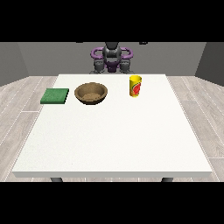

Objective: Pick the cup and pour the ball into the bowl, then pick the bowl and place it on the pad

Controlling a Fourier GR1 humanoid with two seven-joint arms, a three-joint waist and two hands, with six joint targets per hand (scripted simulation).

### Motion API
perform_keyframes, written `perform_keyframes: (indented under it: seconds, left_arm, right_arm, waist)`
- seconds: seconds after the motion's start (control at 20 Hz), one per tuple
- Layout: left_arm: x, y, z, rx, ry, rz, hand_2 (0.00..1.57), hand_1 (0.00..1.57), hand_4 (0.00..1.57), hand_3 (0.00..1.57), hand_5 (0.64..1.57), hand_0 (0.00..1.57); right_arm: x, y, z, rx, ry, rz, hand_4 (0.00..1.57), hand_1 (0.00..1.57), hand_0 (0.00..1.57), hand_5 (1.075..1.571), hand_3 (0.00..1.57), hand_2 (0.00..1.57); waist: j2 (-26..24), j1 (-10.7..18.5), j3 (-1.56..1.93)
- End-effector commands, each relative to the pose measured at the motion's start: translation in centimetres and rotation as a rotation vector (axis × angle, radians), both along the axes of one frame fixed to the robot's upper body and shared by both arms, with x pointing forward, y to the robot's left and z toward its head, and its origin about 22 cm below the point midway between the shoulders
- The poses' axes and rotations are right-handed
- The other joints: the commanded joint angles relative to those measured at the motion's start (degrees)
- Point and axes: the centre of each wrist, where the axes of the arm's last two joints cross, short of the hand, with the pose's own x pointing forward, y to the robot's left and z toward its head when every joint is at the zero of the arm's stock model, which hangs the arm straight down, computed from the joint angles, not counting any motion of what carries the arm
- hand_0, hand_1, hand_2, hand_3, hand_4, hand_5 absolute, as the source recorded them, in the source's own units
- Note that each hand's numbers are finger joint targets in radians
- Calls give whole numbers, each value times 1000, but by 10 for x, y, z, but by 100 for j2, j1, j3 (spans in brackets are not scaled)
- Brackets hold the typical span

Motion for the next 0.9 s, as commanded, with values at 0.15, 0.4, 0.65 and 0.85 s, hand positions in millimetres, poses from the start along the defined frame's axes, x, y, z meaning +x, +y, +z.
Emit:
perform_keyframes:
  seconds: [0.15,0.4,0.65,0.85]
  left_arm:
    - [26,6,-18,61,-210,26,0,0,548,0,1526,0]
    - [37,22,-42,130,-309,54,0,0,555,0,1496,0]
    - [42,38,-95,127,-257,52,0,0,307,0,1480,0]
    - [55,34,-108,130,-235,38,0,0,0,0,1451,0]
  right_arm:
    - [17,20,1,10,-206,15,712,0,0,1545,87,0]
    - [28,-9,-7,30,-299,28,691,0,0,1547,0,0]
    - [25,-28,-7,-9,-303,73,683,0,0,1553,0,0]
    - [38,-53,-21,31,-301,27,667,0,0,1559,0,0]
  waist:
    - [1510,-108,-1]
    - [2193,-165,0]
    - [2219,-377,-1]
    - [2114,-267,1]
